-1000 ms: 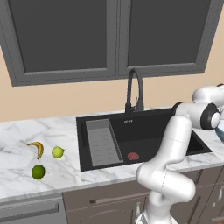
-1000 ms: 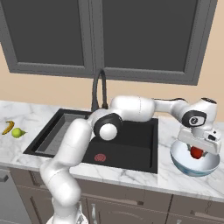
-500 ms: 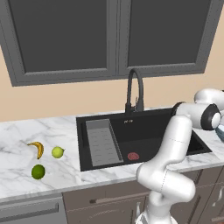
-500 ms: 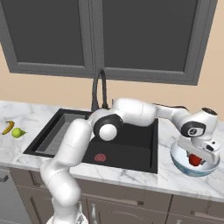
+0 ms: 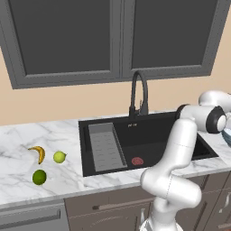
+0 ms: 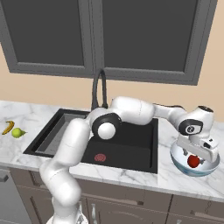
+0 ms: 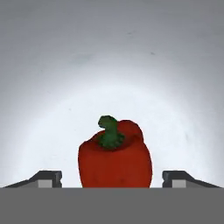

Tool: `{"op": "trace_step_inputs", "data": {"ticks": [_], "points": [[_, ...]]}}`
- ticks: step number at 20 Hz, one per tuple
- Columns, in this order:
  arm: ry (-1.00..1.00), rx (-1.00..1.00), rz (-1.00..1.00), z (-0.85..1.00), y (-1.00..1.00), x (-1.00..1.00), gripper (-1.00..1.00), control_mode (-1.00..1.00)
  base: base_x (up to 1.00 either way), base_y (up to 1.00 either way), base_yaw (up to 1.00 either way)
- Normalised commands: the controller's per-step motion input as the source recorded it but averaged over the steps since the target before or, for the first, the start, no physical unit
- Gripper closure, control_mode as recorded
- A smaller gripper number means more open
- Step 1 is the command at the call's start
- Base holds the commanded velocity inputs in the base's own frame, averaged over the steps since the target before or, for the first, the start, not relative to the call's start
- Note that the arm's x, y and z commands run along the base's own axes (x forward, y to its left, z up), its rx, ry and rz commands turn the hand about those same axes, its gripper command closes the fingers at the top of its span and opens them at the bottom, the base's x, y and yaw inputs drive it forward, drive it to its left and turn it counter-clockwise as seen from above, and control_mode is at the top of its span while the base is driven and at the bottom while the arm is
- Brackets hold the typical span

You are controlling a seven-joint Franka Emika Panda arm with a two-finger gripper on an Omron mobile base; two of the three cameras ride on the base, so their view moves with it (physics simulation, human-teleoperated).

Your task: There is a mixed pile of frozen fruits and vegetables on the counter. Locate all the frozen vegetables and place the items in a bowl on the counter. Take all the frozen fruits and defrost them in a running sink.

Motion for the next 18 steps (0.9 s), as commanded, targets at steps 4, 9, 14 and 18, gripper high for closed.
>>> {"op": "trace_step_inputs", "data": {"ticks": [4, 9, 14, 18], "points": [[0.03, -0.03, -0.03, 0.2, -0.03, 0.0, -1.0, -1.0, 0.0, 0.0, 0.0], [0.0, 0.0, -0.03, 0.44, 0.04, -0.04, -1.0, -1.0, 0.0, 0.0, 0.0], [-0.07, 0.0, -0.06, 0.38, 0.17, -0.15, -1.0, -1.0, 0.0, 0.0, 0.0], [-0.1, -0.03, -0.09, 0.28, 0.28, -0.13, -1.0, -1.0, 0.0, 0.0, 0.0]]}}
